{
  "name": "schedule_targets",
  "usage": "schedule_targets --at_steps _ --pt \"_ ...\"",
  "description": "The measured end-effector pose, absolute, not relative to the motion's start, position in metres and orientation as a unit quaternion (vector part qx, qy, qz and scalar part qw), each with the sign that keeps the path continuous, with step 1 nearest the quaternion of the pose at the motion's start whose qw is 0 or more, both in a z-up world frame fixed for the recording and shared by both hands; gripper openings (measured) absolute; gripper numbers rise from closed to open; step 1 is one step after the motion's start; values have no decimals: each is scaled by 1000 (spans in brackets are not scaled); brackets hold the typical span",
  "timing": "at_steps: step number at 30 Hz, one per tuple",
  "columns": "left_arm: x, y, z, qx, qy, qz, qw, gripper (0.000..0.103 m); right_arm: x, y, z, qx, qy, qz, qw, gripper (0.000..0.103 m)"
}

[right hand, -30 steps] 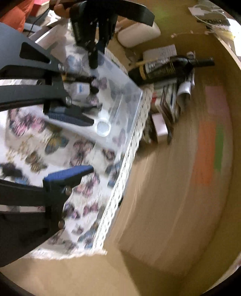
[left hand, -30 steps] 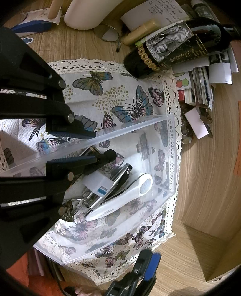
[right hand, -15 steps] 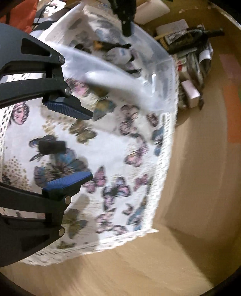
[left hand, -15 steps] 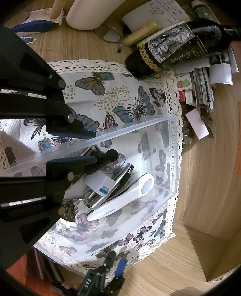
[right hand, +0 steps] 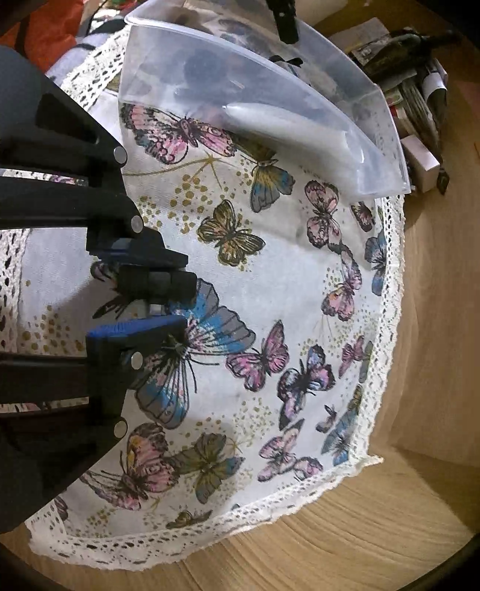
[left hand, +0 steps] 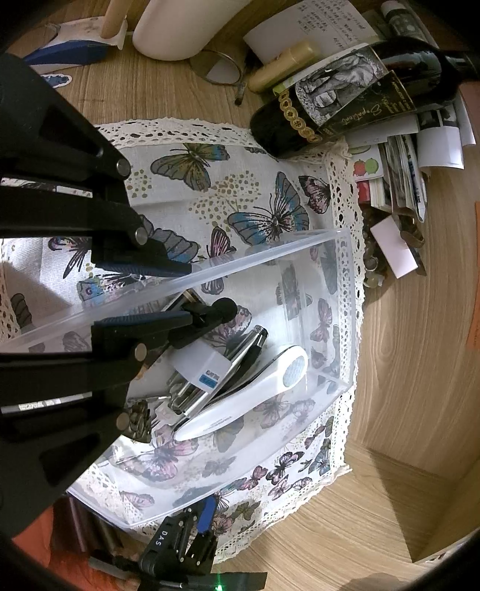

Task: Organize rigid objects
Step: 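Grasp the small black item with the right tool and place it in the box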

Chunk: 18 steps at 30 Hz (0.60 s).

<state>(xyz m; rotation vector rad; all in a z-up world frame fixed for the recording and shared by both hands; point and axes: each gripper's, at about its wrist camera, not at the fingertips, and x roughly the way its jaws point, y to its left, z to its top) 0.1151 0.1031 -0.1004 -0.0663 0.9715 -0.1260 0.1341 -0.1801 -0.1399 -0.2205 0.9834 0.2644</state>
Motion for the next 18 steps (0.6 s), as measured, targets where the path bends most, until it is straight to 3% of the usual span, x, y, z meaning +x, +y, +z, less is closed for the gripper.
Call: schedule_targets --at_steps 18 --pt "116 103 -100 -32 468 -60 881 18 164 -138 -75 -118 378 183 900 24"
